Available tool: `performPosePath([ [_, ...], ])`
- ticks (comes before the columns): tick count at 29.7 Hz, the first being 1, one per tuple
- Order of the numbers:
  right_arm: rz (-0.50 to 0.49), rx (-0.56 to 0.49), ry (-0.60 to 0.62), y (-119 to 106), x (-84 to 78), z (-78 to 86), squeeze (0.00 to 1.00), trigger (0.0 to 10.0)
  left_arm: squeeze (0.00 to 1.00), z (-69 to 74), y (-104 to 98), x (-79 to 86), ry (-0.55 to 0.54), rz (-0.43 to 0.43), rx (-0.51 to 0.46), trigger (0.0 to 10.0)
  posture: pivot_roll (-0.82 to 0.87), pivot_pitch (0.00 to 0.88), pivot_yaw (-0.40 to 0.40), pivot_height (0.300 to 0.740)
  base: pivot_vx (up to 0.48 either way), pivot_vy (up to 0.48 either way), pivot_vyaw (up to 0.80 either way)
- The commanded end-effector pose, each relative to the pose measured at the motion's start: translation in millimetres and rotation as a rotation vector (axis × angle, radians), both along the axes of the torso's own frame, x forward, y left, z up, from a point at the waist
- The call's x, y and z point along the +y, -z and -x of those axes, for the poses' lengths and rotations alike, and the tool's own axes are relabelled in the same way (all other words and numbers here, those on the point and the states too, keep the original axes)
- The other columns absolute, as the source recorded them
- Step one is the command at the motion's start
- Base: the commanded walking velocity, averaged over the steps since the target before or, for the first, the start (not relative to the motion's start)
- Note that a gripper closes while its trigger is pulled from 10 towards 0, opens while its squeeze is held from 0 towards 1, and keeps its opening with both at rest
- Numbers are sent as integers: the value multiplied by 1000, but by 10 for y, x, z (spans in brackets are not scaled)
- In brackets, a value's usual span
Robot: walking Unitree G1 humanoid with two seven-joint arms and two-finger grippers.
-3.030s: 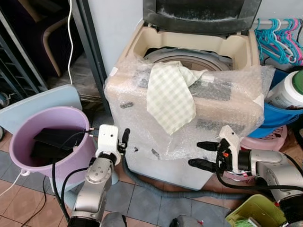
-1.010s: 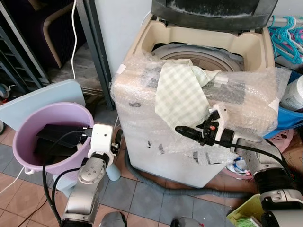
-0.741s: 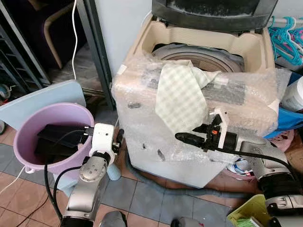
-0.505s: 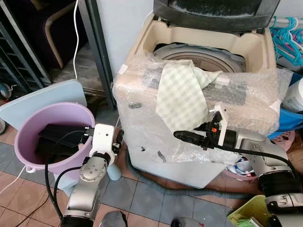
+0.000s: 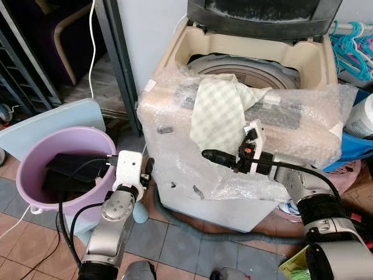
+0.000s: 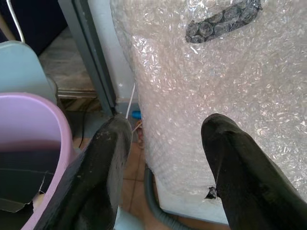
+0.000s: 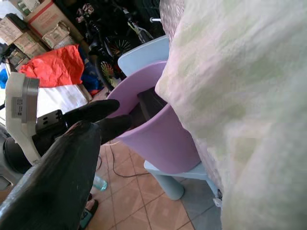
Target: Clothes washing
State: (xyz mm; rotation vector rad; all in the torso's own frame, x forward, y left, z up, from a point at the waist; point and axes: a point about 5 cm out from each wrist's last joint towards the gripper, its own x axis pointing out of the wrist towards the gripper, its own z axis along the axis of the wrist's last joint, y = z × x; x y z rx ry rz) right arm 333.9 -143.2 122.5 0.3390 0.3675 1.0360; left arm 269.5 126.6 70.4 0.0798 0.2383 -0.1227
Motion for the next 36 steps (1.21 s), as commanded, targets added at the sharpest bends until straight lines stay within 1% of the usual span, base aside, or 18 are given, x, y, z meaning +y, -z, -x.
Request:
performPosePath([
  [1,-57,-48,10,-162,23,-91,0,10000,0,-4,14,18,-6,-14,1,10000,4,8,0,740,0,0,0],
  [2,-106,-81,30,-302,42,-171,0,10000,0,-7,18,13,-10,-8,1,10000,2,5,-4,740,0,0,0],
  [3,-106,-81,30,-302,42,-171,0,10000,0,-7,18,13,-10,-8,1,10000,2,5,-4,740,0,0,0],
  [5,-173,-123,89,-500,31,-288,0,10000,0,-11,20,5,-11,-5,1,10000,2,2,-6,740,0,0,0],
  [8,-293,-236,239,-990,-70,-506,0,10000,0,-20,21,-5,-13,0,-1,10000,-1,0,-7,740,0,0,0],
  [9,-302,-257,269,-1061,-94,-535,0,10000,0,-21,23,-6,-13,0,-1,10000,-3,0,-7,740,0,0,0],
  [10,-307,-269,286,-1099,-108,-553,0,10000,0,-23,24,-7,-14,0,-1,10000,-3,0,-7,740,0,0,0],
  [11,-298,-323,424,-1254,-208,-642,0,10000,0,-25,25,-9,-13,3,-2,10000,-4,0,-7,740,0,0,0],
  [12,-272,-373,626,-1417,-363,-728,0,10000,0,-29,25,-14,-12,4,-2,10000,-7,0,-7,740,0,0,0],
  [14,-257,-396,770,-1531,-506,-768,0,10000,0,-35,25,-18,-11,5,-2,10000,-8,0,-6,740,0,0,0],
  [16,-244,-408,783,-1548,-526,-769,0,10000,0,-37,25,-19,-11,5,-2,10000,-9,0,-7,740,0,0,0],
  [17,-176,-459,805,-1608,-576,-768,0,10000,0,-45,21,-28,-10,6,-4,10000,-8,0,-8,740,0,0,0],
  [22,-163,-473,782,-1600,-584,-753,0,10000,0,-53,21,-29,-11,7,-7,10000,-7,0,-7,740,0,0,0],
  [27,-41,-510,736,-1369,-545,-730,0,10000,0,-59,22,-26,-8,4,-10,10000,-11,0,4,740,0,0,0],
  [29,21,-565,716,-1317,-537,-694,0,10000,0,-59,20,-21,-8,4,-11,10000,-12,0,5,740,0,0,0],
  [30,119,-651,696,-1243,-508,-628,0,10000,0,-59,18,-11,-10,3,-14,10000,-16,0,8,740,0,0,0],
  [32,172,-706,698,-1140,-473,-539,0,10000,0,-57,5,2,-21,9,-29,10000,-22,0,9,740,0,0,0],
  [36,258,-817,830,-947,-488,-296,0,10000,0,-91,-99,-21,-29,58,-89,10000,-38,0,20,740,0,0,0],
])
